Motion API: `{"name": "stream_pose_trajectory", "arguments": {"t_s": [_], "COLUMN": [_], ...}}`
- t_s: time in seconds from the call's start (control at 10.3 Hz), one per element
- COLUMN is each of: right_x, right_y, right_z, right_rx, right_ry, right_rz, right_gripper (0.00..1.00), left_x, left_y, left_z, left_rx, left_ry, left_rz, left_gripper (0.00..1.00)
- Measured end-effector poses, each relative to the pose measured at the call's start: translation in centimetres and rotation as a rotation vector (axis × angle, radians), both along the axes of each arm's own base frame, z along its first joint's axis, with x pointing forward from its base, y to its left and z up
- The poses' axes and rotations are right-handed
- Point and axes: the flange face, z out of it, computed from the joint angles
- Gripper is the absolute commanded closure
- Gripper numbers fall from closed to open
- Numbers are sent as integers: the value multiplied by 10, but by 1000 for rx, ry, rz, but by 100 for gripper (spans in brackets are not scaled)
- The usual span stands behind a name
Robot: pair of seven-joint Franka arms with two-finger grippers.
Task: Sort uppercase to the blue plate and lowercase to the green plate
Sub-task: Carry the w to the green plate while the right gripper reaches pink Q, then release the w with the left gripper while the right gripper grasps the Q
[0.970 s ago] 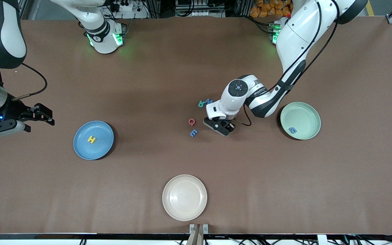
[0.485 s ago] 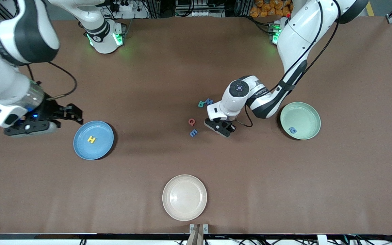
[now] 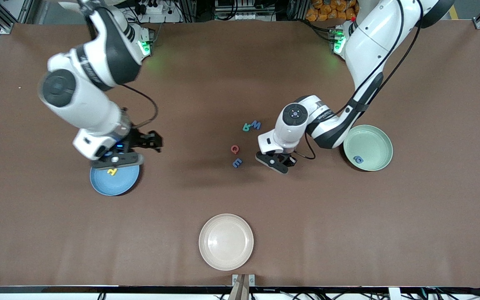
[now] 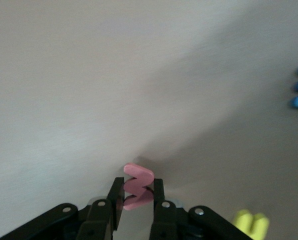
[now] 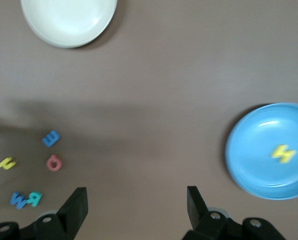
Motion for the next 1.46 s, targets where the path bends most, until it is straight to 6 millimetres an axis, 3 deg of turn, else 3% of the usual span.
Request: {"name": "stream_pose_trajectory", "arguments": {"t_s": [0.29,0.58,0.68,0.87,1.07,1.16,1.26,1.46], "right_x": [-24,-53,-63,-82,-101,-107,-110,-110], "right_y": [75,140,157,186,209,216,219,218], "right_z": [-64,-123,-140,-169,-193,-203,-212,-228], "right_rx": [3,15,19,31,36,35,26,6], "right_ry": [35,36,36,29,26,22,16,2], "right_rz": [91,102,92,82,83,87,92,97], "right_gripper": [15,16,16,19,21,22,23,24], "left_x": [26,43,43,34,19,11,6,4], "left_y": [79,179,212,273,303,304,303,303], "left_z": [27,56,60,48,24,14,9,7], "left_rx": [174,304,316,309,237,185,156,144], "left_ry": [108,248,278,318,323,332,337,340], "left_rz": [13,-38,-52,-17,40,74,93,103], "left_gripper": [100,100,100,96,88,74,54,40]}}
